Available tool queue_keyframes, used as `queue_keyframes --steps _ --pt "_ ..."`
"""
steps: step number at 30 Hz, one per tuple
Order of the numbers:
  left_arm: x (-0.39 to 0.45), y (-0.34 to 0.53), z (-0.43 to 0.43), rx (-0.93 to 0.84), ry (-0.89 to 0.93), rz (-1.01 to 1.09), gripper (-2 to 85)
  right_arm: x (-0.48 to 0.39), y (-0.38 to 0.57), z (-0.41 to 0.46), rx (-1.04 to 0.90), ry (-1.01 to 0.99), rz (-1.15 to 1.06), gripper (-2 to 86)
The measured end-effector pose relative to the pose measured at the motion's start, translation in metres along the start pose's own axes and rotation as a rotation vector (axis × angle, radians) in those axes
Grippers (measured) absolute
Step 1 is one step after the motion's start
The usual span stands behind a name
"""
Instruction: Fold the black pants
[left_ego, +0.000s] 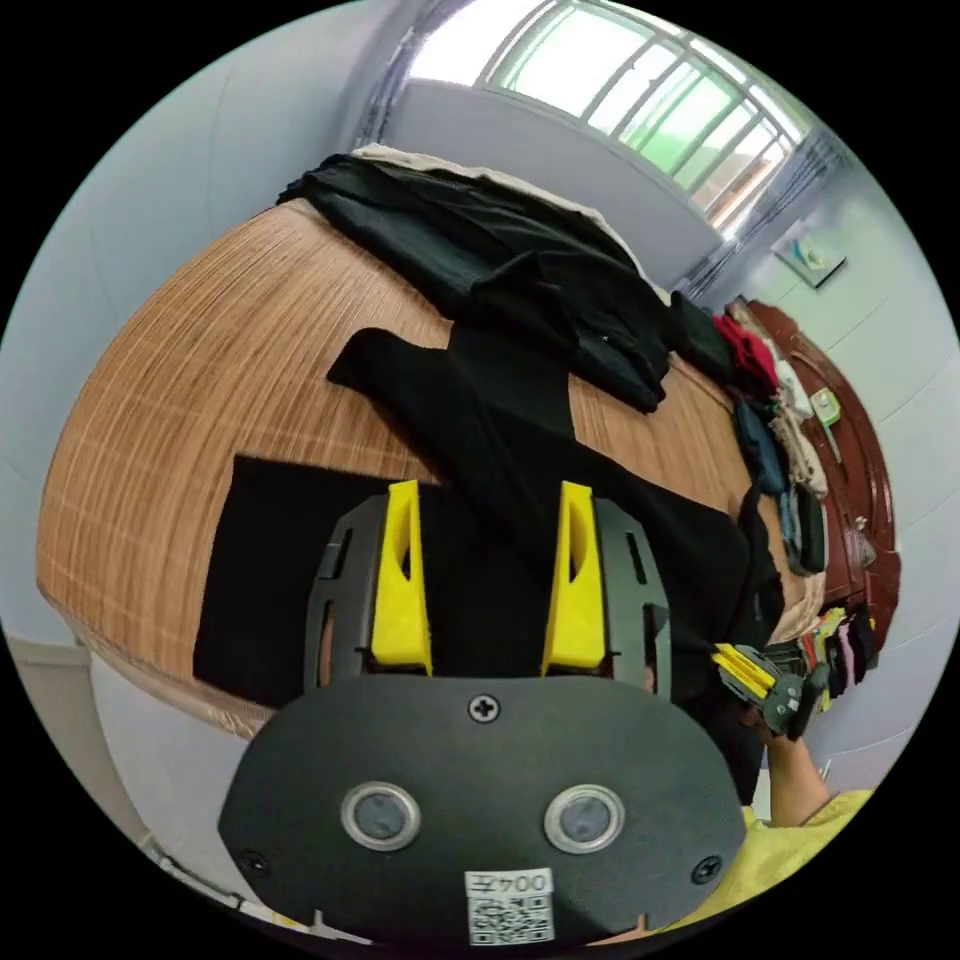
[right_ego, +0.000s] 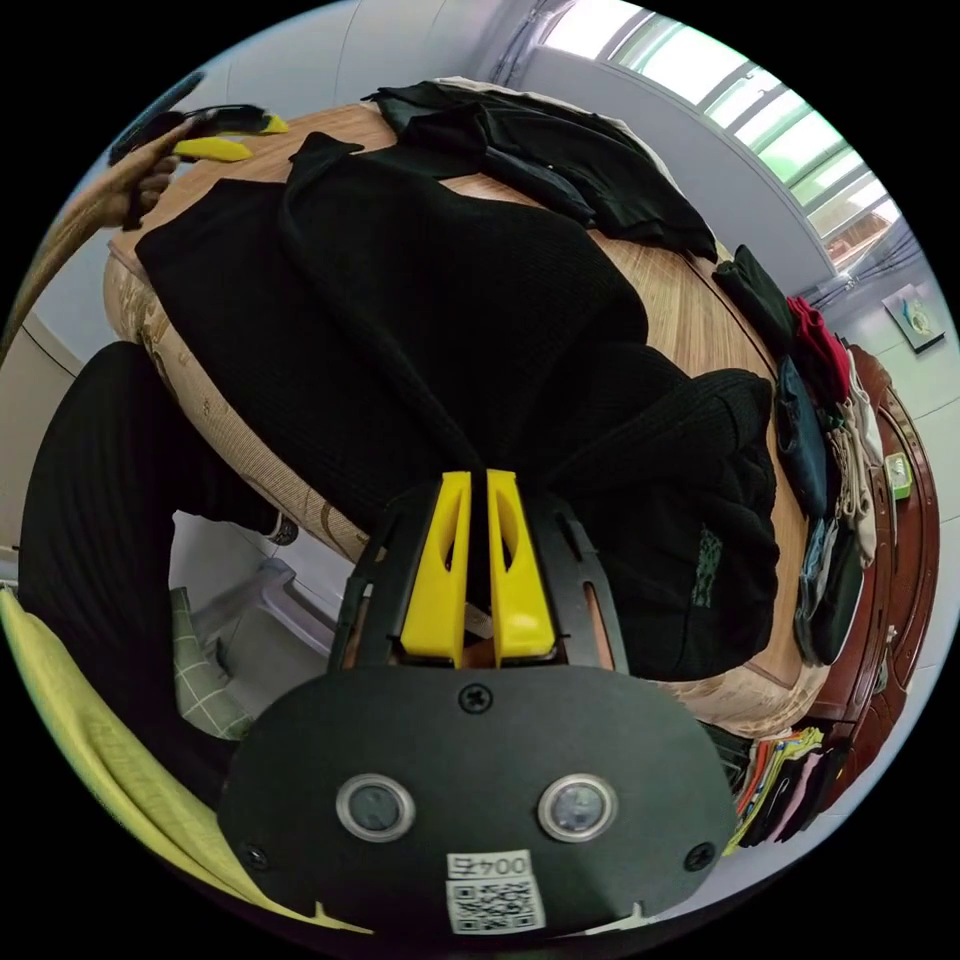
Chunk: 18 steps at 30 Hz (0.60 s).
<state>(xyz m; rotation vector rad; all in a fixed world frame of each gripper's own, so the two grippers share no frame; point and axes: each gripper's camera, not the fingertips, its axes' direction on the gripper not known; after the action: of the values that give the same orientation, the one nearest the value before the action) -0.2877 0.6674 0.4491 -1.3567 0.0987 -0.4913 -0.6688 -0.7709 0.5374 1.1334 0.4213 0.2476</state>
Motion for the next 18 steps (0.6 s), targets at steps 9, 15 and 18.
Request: queue_keyframes --steps 9,15,18 --pt "0.043 -0.069 0.078 -0.211 -0.283 0.084 15.5 0.054 0.005 -0.031 0.025 -0.103 0.038 3.9" --pt "-0.008 -0.046 0.026 -0.075 -0.041 -0.008 3.6 0.087 0.004 -0.052 0.036 -0.13 0.054 3.6" --pt "-0.019 -0.022 -0.039 0.105 0.054 0.001 2.7 0.103 0.001 -0.062 0.03 -0.128 0.055 3.6"
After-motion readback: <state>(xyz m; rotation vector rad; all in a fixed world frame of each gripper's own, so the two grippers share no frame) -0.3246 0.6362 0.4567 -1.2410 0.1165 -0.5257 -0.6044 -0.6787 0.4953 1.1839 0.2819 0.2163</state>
